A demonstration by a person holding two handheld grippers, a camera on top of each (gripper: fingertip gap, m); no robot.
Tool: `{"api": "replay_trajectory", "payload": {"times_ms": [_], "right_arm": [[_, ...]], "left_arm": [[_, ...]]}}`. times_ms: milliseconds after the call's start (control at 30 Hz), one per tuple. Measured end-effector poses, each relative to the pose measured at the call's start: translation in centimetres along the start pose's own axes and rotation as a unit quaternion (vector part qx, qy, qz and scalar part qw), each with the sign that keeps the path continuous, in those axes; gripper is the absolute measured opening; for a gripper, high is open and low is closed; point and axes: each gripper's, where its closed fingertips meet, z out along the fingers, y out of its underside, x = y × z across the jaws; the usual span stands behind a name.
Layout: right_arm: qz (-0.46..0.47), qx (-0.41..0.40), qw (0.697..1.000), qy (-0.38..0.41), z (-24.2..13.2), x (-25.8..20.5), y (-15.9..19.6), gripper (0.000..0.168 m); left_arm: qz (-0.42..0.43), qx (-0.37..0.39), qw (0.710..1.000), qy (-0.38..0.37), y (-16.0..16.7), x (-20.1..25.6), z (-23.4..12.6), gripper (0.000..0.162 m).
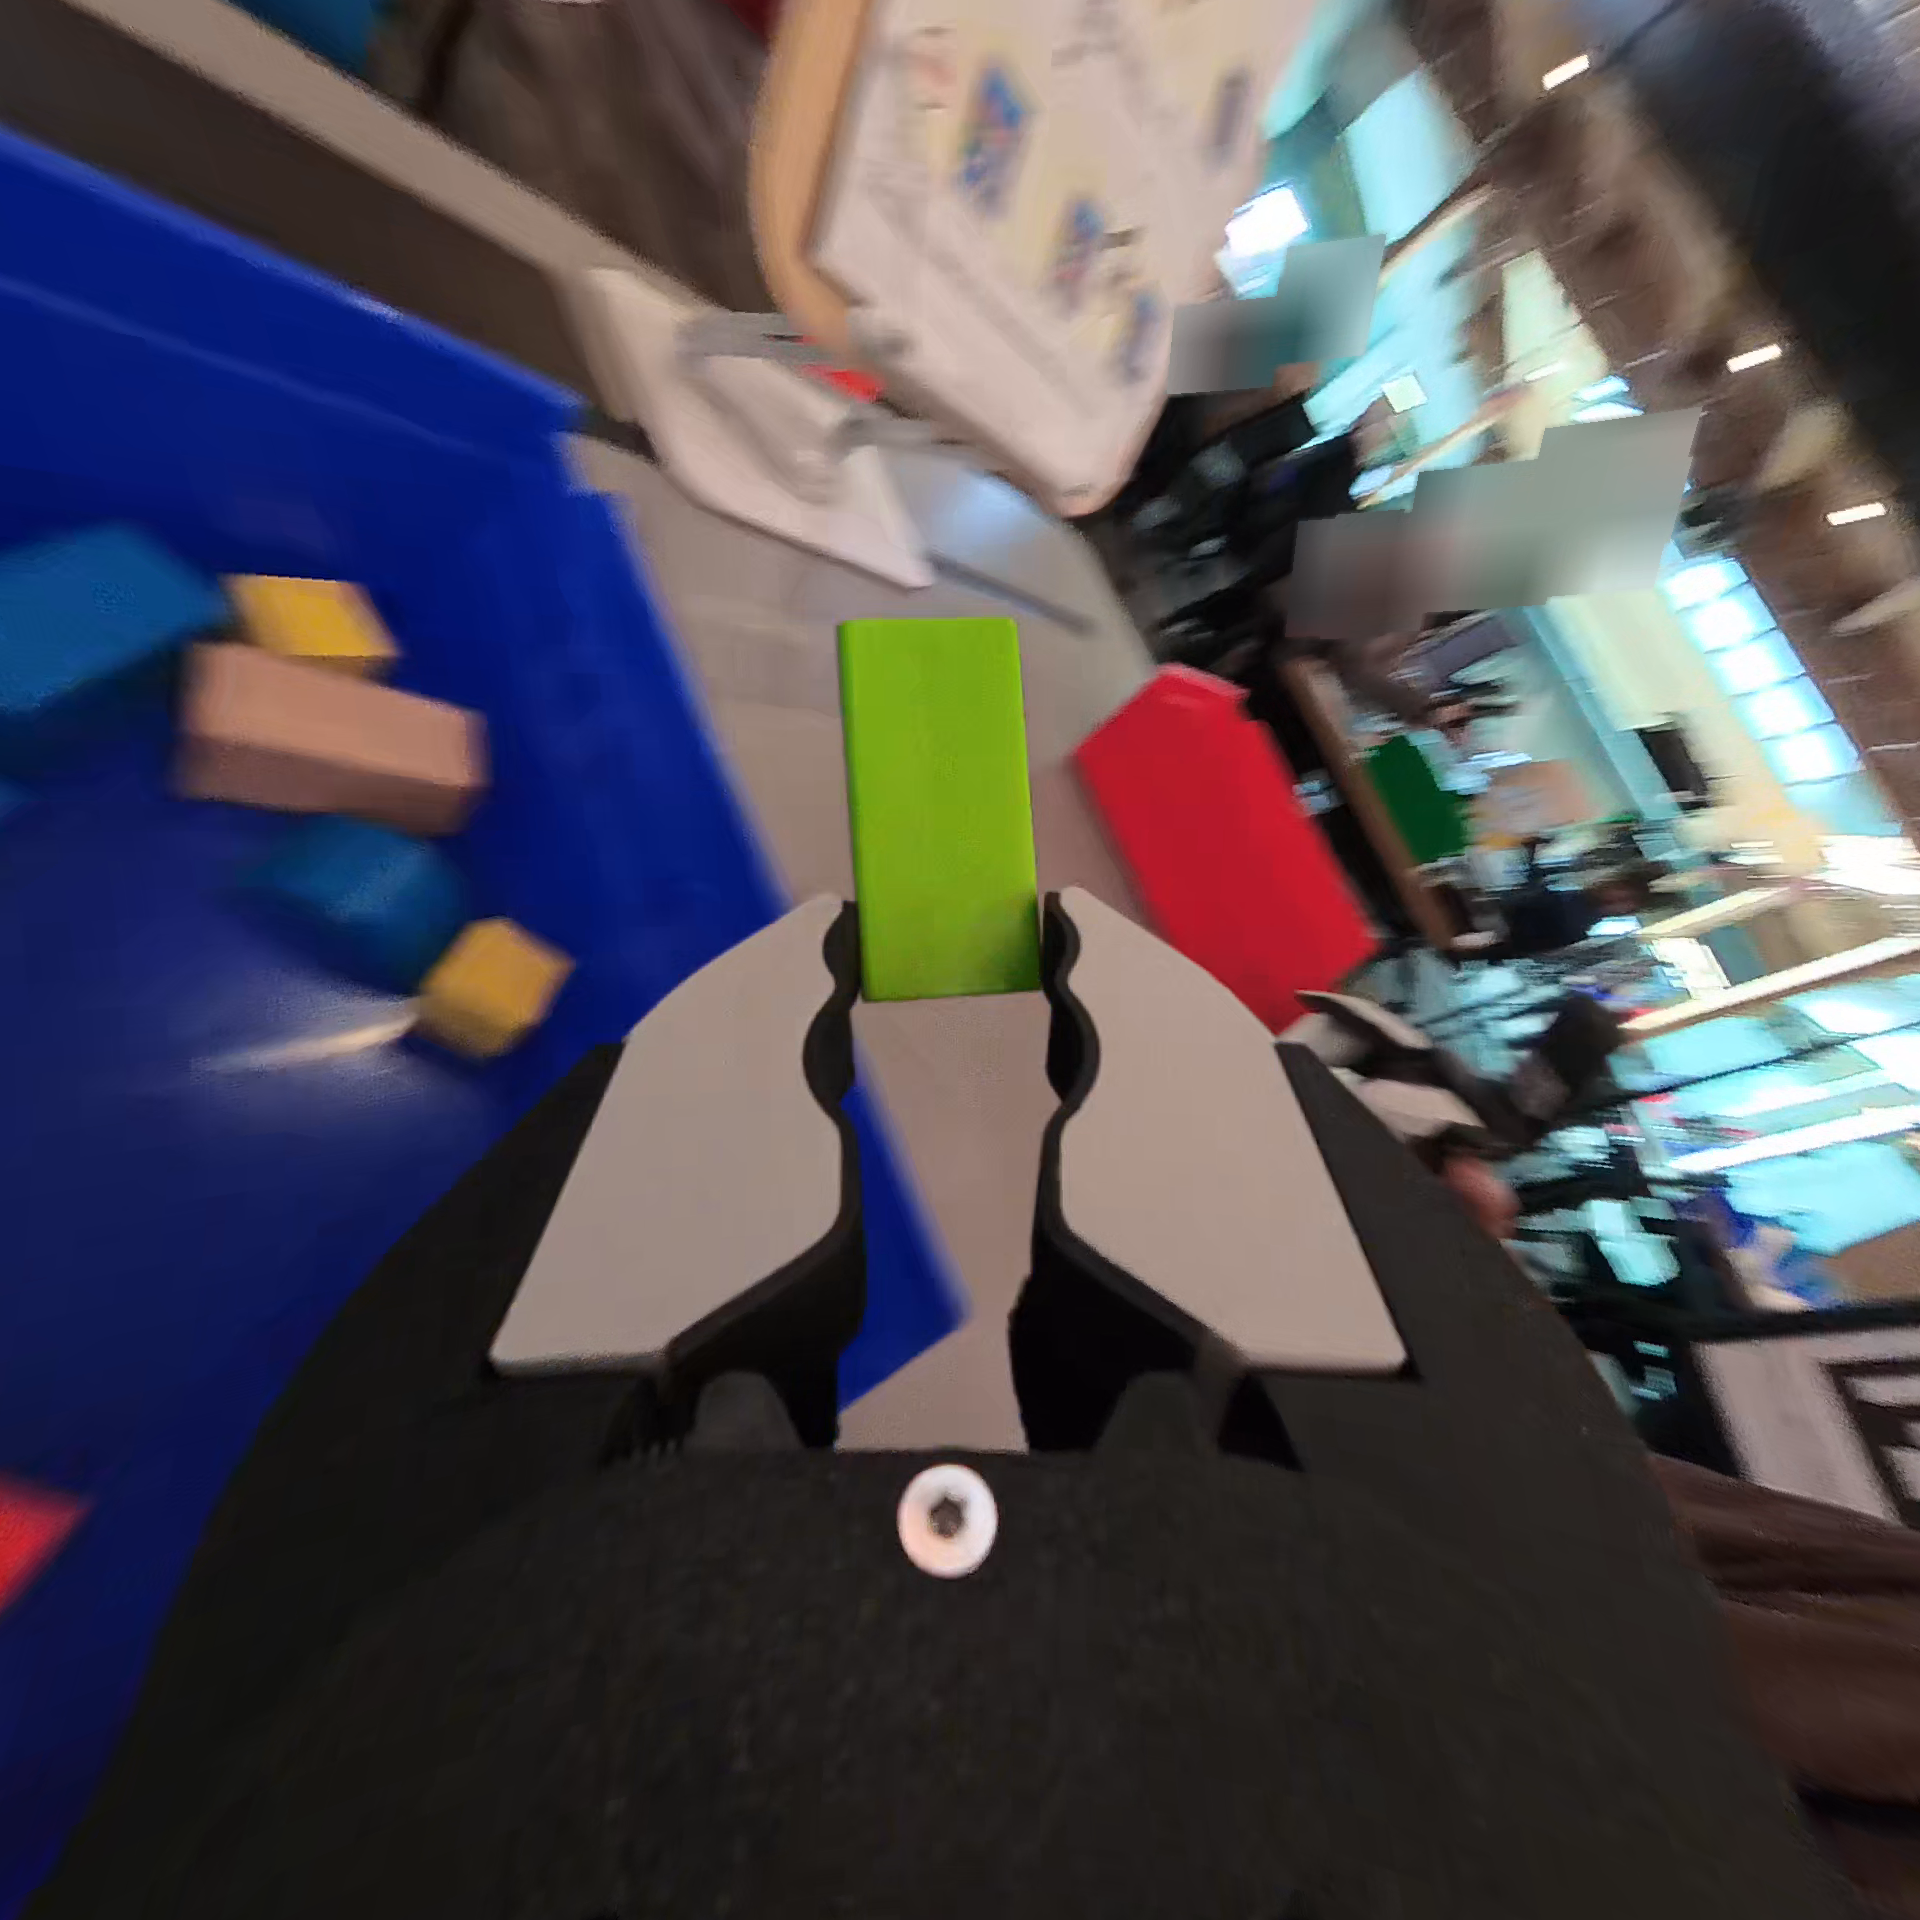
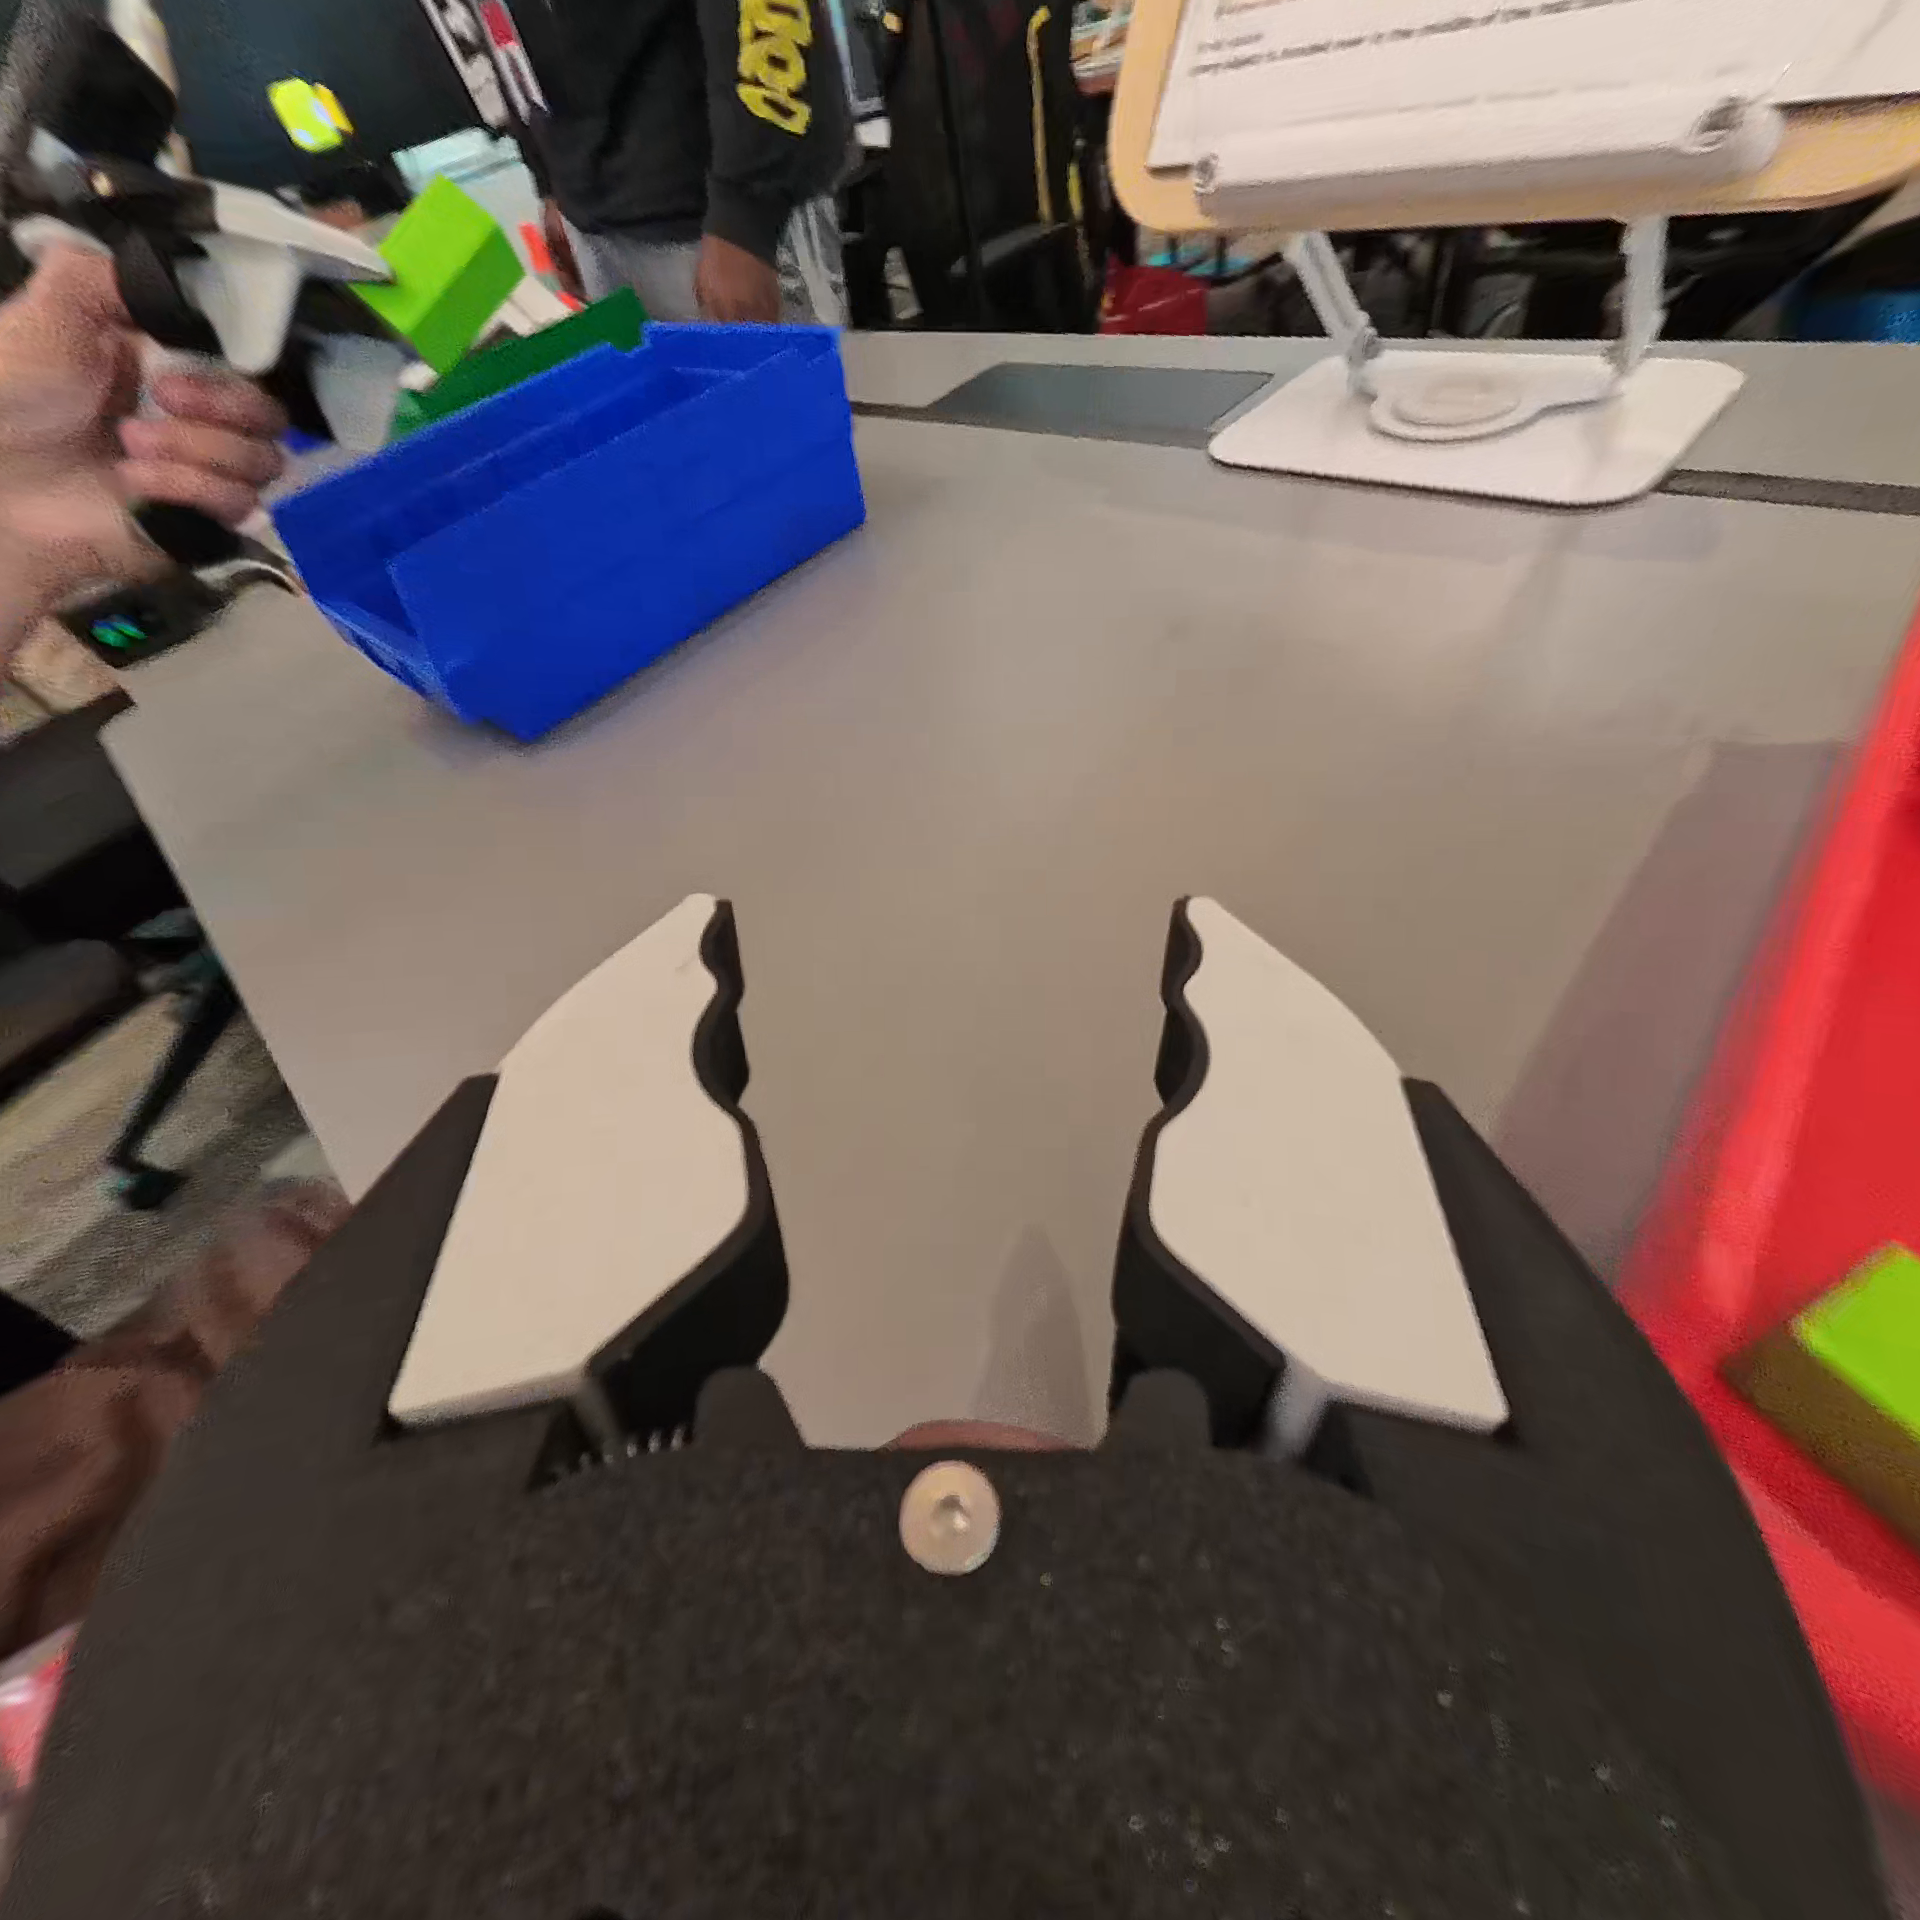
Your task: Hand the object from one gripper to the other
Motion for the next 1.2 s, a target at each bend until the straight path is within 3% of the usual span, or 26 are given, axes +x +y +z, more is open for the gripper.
{"api": "replay_trajectory", "payload": {"times_ms": [167, 267, 467, 600, 633, 700, 767, 867, 1033, 1100, 1200], "right_arm": [[0.093, 0.011, 0.987, -0.134, 4.9, -2.5, -6.1, 0.078], [0.183, 0.018, 0.952, -0.244, 7.3, -4.8, -9.4, 0.078], [0.324, 0.031, 0.872, -0.365, 8.8, -6.7, -11.7, 0.081], [0.333, 0.014, 0.873, -0.356, 9.9, -6.9, -10.6, 0.080], [0.342, 0.018, 0.868, -0.359, 9.9, -6.9, -10.6, 0.077], [0.351, 0.010, 0.862, -0.367, 9.9, -6.7, -10.3, 0.031], [0.355, 0.000, 0.856, -0.375, 9.8, -6.6, -9.9, 0.031], [0.356, -0.004, 0.855, -0.377, 9.8, -6.5, -9.5, 0.031], [0.310, 0.012, 0.888, -0.339, 9.0, -5.2, -10.5, 0.031], [0.267, 0.049, 0.910, -0.312, 6.8, -3.4, -12.8, 0.031], [0.173, 0.126, 0.949, -0.231, 1.2, 1.1, -17.6, 0.031]], "left_arm": [[-0.094, 0.000, 0.973, 0.211, 3.4, 10.5, 6.6, 0.033], [-0.142, -0.029, 0.946, 0.289, 6.1, 14.5, 10.5, 0.033], [-0.116, -0.040, 0.952, 0.281, 9.0, 16.7, 14.6, 0.033], [-0.092, -0.067, 0.955, 0.273, 11.0, 17.2, 15.6, 0.033], [-0.087, -0.075, 0.956, 0.268, 11.5, 17.2, 15.8, 0.033], [-0.085, -0.076, 0.957, 0.265, 12.1, 17.1, 16.1, 0.033], [-0.078, -0.091, 0.958, 0.260, 12.8, 17.1, 16.3, 0.033], [-0.058, -0.094, 0.963, 0.245, 13.2, 16.9, 16.4, 0.033], [0.012, -0.085, 0.973, 0.212, 13.6, 16.7, 15.6, 0.037], [0.045, -0.098, 0.970, 0.219, 14.8, 17.2, 14.0, 0.052], [0.110, -0.096, 0.973, 0.178, 17.0, 16.2, 11.5, 0.052]]}}
